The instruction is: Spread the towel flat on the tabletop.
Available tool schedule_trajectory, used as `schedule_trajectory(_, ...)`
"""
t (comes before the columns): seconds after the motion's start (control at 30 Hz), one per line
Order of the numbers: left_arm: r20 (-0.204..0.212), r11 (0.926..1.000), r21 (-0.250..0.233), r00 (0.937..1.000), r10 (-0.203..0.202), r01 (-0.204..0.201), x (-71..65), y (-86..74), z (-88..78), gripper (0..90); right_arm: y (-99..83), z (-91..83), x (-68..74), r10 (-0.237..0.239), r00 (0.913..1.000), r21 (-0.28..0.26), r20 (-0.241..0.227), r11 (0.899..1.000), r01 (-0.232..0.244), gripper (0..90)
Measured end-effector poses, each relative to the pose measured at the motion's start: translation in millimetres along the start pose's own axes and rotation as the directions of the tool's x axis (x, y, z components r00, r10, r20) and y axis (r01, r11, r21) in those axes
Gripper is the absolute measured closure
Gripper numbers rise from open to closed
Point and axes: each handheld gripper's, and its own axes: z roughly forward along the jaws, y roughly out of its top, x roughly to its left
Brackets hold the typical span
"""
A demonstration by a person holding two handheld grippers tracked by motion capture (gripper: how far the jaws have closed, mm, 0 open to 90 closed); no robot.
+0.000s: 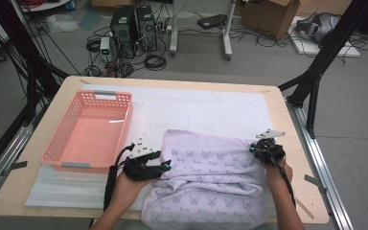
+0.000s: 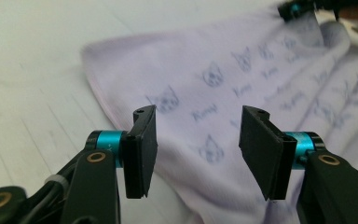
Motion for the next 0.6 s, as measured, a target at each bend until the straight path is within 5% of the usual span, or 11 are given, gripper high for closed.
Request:
schedule_trajectory(0.07, -0.009, 0.9999, -0.005, 0.9999, -0.014, 0.014, 7.7, 9.6, 9.0, 46.9, -4.4, -4.7, -3.2, 0.007, 1.0000, -0.034, 0.002, 0.999, -0.007, 71.4)
schedule_trajectory(0.13, -0.020, 0.9995, -0.006, 0.9993, -0.032, 0.032, 15.2, 15.5, 21.0, 47.2, -5.9, -12.2, -6.3, 0.034, 0.9989, -0.096, -0.032, 0.995, -0.037, 68.0)
schedule_trajectory(0.33, -0.135, 0.9980, 0.051, 0.9904, -0.030, 0.037, 32.6, 22.3, 60.5, 46.7, -7.7, -35.8, -14.8, 0.076, 0.9963, -0.189, -0.040, 0.979, -0.083, 67.7)
schedule_trajectory(0.53, -0.158, 0.9883, 0.135, 0.9861, -0.050, 0.071, 42.1, 19.2, 89.0, 44.1, -14.6, -41.6, -30.2, 0.142, 0.9889, -0.199, -0.045, 0.969, -0.148, 67.7)
schedule_trajectory(0.6, -0.182, 0.9872, 0.157, 0.9832, 0.004, 0.025, 37.6, 17.5, 93.1, 44.2, -16.1, -41.8, -32.3, 0.145, 0.9882, -0.198, -0.050, 0.968, -0.152, 67.7)
